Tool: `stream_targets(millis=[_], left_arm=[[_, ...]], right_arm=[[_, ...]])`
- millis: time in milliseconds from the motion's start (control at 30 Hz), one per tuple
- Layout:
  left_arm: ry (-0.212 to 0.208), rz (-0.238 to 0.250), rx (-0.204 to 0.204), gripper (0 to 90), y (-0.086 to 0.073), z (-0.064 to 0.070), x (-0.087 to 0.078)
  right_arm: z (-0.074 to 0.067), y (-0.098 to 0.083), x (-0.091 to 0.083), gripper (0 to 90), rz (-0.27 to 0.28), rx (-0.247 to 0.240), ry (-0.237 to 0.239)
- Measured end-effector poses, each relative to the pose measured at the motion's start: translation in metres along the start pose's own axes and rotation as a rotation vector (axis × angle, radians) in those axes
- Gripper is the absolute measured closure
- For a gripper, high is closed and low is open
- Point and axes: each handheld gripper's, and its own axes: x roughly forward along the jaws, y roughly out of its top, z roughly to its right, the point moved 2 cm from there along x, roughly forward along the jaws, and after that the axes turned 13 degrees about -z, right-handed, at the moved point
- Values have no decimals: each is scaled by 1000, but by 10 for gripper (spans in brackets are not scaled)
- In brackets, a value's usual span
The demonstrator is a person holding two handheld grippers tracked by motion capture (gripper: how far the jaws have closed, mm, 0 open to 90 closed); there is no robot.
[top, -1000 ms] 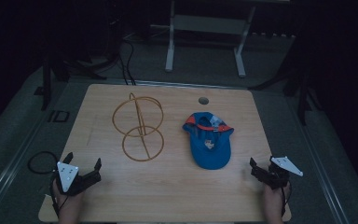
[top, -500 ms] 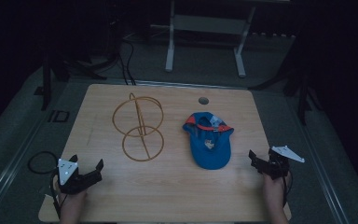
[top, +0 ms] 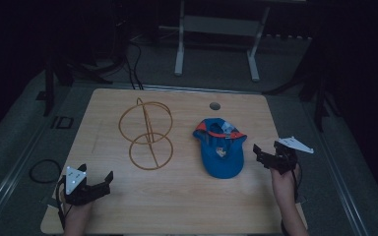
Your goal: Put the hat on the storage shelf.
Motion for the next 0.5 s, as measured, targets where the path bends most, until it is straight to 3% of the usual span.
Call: stream_targets(millis=[67,133,267,500], left_arm=[[0,-9,5,18,0,1,0],[3,-11,16,18,0,2,0],[1,-16,28,18,0,4,0],[-2,-37,50,18,-1,6,2]], right_arm=[[-3,6,1,134,5,-1,-13],[-7,12,2,134,11,-22,28],[-16,24,8,142,2,-51,26],[-30,44,24,149,-20,-90,80]])
